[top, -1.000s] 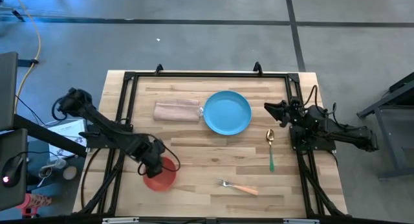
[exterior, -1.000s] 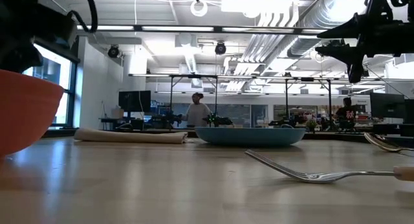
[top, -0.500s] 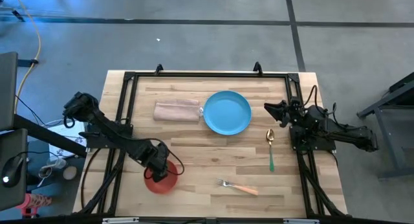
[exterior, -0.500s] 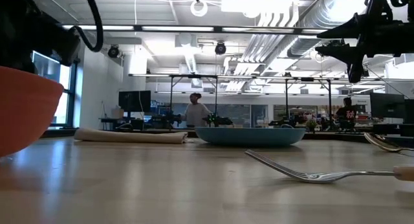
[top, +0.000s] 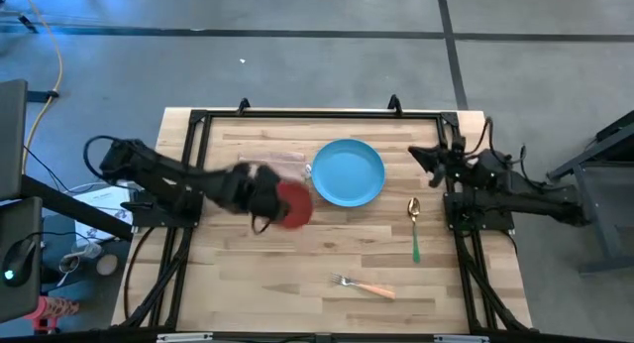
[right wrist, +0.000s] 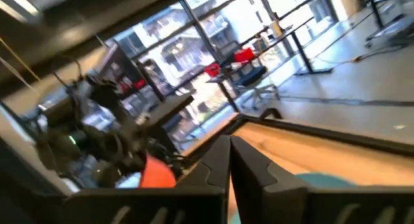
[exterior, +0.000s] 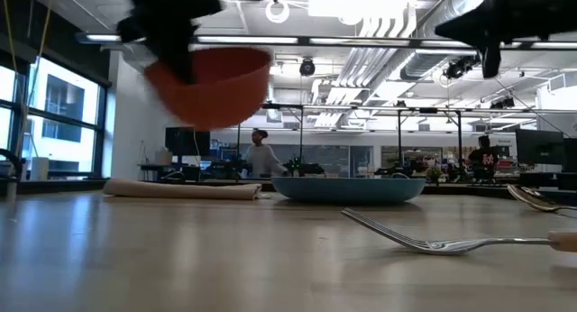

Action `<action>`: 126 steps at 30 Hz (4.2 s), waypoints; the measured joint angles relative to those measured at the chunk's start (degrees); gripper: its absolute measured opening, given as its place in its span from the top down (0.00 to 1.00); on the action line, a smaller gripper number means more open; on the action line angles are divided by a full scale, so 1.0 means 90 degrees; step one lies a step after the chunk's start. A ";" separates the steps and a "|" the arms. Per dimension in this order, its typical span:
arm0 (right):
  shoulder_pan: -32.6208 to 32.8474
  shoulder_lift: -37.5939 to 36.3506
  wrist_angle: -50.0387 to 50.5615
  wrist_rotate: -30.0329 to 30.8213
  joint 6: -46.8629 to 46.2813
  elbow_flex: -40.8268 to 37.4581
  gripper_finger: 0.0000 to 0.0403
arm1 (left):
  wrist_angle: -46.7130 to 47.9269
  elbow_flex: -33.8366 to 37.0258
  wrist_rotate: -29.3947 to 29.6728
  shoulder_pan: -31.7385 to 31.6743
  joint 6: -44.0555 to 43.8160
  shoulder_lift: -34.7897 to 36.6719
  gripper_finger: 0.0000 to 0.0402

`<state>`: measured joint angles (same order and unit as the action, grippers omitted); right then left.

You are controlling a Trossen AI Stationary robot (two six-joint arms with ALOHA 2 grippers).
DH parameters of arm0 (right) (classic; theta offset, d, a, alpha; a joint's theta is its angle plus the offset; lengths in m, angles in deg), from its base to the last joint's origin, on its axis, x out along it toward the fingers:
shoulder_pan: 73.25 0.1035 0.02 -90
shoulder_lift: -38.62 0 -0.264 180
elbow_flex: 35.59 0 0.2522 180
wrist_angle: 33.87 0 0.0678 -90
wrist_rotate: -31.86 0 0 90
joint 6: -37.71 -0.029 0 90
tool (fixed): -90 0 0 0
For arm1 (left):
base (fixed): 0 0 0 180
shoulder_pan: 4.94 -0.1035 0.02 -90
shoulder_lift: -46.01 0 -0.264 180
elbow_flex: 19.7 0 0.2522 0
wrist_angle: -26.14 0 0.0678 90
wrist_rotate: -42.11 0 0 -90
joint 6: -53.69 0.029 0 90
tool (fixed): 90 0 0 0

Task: Set table place
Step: Stack the orange bowl on top of the blue plate

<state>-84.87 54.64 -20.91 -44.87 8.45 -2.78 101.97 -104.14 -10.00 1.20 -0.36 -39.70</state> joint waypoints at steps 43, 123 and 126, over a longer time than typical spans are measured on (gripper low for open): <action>0.0034 1.0512 0.7616 0.0927 0.2754 1.1693 0.54 | -0.1948 -0.1125 0.0651 -0.2563 0.4552 -0.0007 1.00; 0.0832 0.9362 0.5182 0.3423 0.1334 0.8746 0.98 | -0.2890 -0.1127 0.0289 -0.2552 0.4418 0.0000 0.98; 0.0757 0.9291 0.5244 0.3307 0.1361 0.8746 0.99 | -0.2980 -0.1134 0.0250 -0.2544 0.4423 0.0005 0.92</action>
<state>-78.05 138.26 26.29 -15.11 20.70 75.93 75.14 -114.34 -7.75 -21.69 39.45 -39.66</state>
